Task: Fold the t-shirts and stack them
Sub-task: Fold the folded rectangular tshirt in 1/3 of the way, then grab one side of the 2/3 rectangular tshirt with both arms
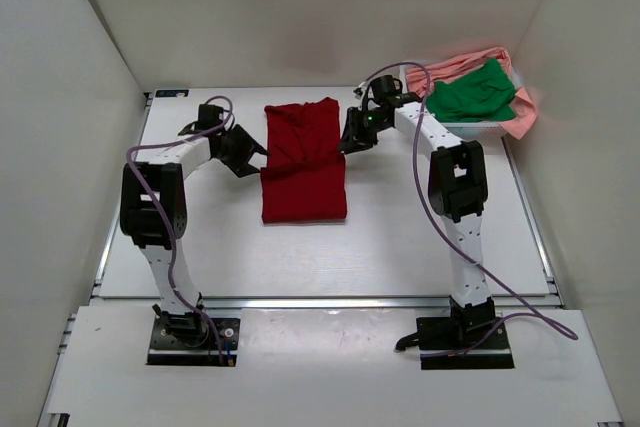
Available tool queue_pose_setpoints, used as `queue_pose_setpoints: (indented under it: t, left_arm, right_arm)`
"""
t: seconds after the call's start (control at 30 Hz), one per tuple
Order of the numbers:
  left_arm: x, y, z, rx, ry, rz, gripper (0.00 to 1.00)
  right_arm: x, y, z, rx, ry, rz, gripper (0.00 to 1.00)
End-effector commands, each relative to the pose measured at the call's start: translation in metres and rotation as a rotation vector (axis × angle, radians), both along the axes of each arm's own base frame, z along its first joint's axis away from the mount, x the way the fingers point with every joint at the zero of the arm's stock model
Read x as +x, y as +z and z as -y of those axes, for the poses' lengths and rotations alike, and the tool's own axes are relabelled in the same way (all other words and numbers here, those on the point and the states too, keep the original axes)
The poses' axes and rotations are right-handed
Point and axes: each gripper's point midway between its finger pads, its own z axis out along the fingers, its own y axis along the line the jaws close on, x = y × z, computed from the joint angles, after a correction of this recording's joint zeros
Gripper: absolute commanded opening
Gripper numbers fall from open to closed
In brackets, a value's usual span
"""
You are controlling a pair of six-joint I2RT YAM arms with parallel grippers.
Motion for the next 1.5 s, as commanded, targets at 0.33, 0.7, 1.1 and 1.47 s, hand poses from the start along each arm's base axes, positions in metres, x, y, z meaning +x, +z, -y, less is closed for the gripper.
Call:
queue_pose_setpoints:
  t: [0.33, 0.7, 1.1, 1.47]
  left_arm:
    - [-0.03, 0.033, -0.002, -0.07, 0.076, 0.139, 0.63]
    - [-0.147, -0.035, -0.017, 0.229, 0.208, -0.04, 0.63]
    - [-0.13, -0.052, 0.011, 0.226, 0.201, -0.075, 0.53]
    - [-0.18, -0.057, 0.002, 0.247, 0.104, -0.124, 0.0]
  right_arm:
    - [-0.048, 0.028, 0.053, -0.059, -0.273, 0.119, 0.51]
    - [-0.153, -0.015, 0.008, 0.008, -0.297, -0.007, 0.55]
    - [-0.147, -0.042, -0.01, -0.038, -0.302, -0.095, 0.38]
    - [-0.195, -0.044, -0.005, -0.091, -0.242, -0.168, 0.0]
